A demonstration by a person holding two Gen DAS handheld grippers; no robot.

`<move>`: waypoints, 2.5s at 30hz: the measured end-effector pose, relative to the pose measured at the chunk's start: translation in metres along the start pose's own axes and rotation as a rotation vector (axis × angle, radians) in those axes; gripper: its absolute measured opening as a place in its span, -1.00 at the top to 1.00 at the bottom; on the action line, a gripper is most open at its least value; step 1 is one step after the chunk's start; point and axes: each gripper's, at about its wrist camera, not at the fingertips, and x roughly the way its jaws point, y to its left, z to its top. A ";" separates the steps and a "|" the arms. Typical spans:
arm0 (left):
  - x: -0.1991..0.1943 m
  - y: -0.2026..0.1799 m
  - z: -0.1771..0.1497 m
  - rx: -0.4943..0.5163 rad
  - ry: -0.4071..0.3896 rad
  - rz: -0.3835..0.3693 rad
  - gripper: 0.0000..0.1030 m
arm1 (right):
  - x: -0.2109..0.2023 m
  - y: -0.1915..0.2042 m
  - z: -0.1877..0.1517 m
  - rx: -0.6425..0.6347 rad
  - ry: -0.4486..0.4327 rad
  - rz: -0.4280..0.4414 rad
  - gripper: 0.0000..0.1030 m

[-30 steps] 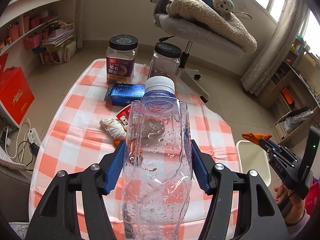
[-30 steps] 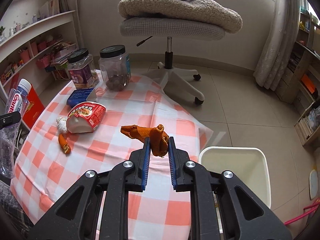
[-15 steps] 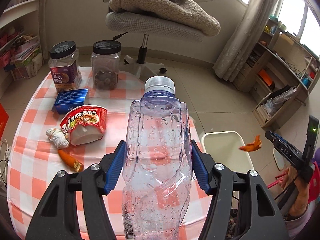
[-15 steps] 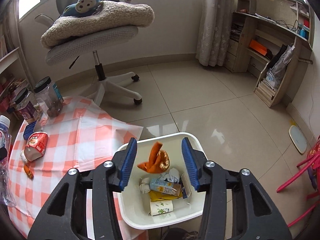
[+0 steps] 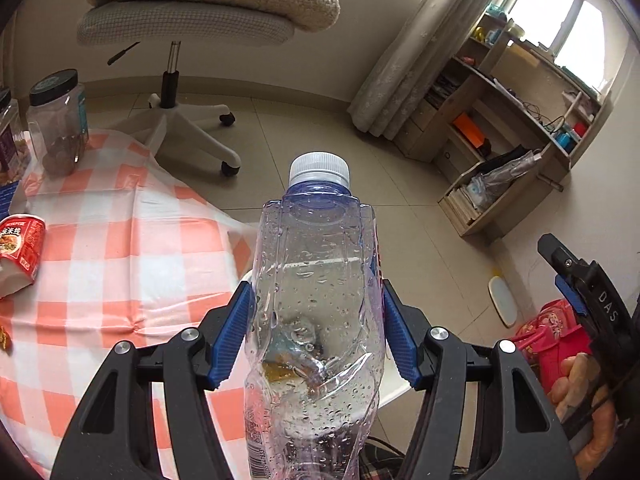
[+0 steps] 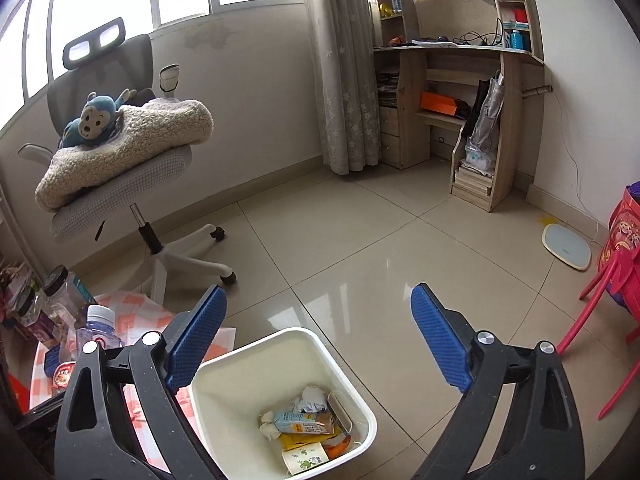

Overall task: Collect trash
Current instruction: 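Carry the bottle and orange peel over the white bin and open both grippers, then lower the left gripper onto the long orange peel and grasp it, then grasp the red noodle cup rim with the right gripper while the left holds the peel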

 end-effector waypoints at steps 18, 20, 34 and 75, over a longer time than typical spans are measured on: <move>-0.056 0.023 0.004 0.064 -0.238 0.354 -0.81 | -0.013 0.075 -0.025 -0.249 -0.097 -0.077 -0.86; -0.066 0.039 0.004 0.037 -0.261 0.413 -0.81 | -0.012 0.095 -0.033 -0.293 -0.089 -0.056 -0.86; -0.073 0.278 -0.037 -0.429 -0.071 0.867 -0.86 | -0.007 0.225 -0.085 -0.453 0.026 0.138 -0.86; -0.254 0.335 -0.041 -0.483 -0.214 0.493 0.59 | 0.089 0.404 -0.222 -0.055 0.741 0.713 -0.86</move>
